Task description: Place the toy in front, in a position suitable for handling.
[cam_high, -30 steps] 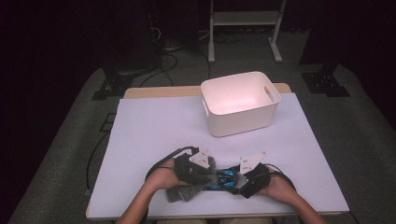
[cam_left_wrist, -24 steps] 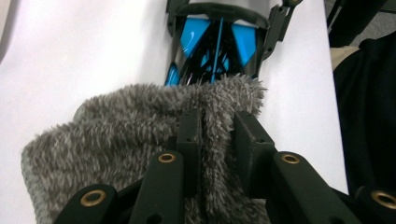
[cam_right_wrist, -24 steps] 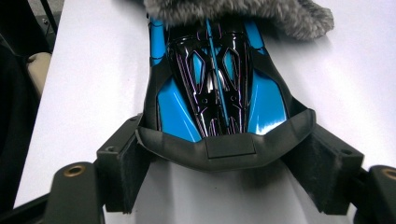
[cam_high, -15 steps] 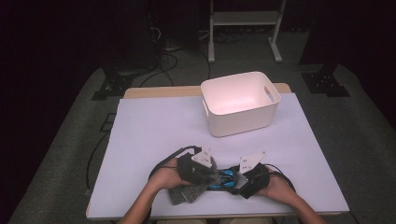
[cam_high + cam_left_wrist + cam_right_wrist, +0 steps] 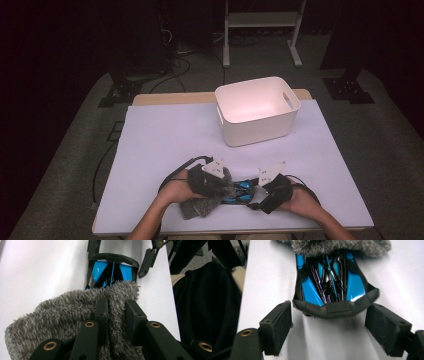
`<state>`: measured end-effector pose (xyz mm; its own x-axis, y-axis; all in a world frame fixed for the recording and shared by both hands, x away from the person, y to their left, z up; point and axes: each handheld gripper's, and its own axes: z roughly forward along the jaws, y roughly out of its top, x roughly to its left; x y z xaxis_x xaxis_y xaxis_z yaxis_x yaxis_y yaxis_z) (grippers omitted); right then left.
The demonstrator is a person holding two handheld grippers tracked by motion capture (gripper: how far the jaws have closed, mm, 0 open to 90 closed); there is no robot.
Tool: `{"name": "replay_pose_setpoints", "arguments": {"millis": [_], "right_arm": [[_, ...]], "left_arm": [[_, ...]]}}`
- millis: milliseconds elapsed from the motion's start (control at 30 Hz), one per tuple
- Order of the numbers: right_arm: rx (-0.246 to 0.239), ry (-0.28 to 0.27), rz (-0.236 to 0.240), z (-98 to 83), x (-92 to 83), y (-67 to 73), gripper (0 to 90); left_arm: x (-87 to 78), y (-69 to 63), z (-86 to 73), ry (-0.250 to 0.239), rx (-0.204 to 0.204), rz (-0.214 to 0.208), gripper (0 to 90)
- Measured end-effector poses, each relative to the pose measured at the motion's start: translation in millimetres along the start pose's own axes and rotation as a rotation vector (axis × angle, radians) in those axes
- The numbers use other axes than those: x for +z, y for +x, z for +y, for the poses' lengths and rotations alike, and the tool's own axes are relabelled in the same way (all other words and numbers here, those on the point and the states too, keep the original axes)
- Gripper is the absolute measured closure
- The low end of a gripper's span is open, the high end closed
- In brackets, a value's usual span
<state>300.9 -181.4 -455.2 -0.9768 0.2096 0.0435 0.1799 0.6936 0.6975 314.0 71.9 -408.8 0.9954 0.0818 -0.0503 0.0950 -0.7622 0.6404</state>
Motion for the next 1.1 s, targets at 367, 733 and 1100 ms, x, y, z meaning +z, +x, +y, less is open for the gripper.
{"name": "replay_pose_setpoints", "arguments": {"millis": [367,733,1100], "right_arm": [[-0.013,-0.033,-0.009,-2.6,-2.1,2.5,34.0],[-0.03,-0.03,0.026,2.9,8.7,8.5,31.5],[-0.007,-0.079,-0.013,8.3,20.0,2.2,22.2]], "left_arm": [[1.2,-1.6,11.6,-0.005,-0.024,-0.015,76.8],[32.4,-4.0,41.6,0.054,0.039,-0.072,76.7],[34.4,-3.6,42.1,0.046,0.049,-0.074,76.7]]}}
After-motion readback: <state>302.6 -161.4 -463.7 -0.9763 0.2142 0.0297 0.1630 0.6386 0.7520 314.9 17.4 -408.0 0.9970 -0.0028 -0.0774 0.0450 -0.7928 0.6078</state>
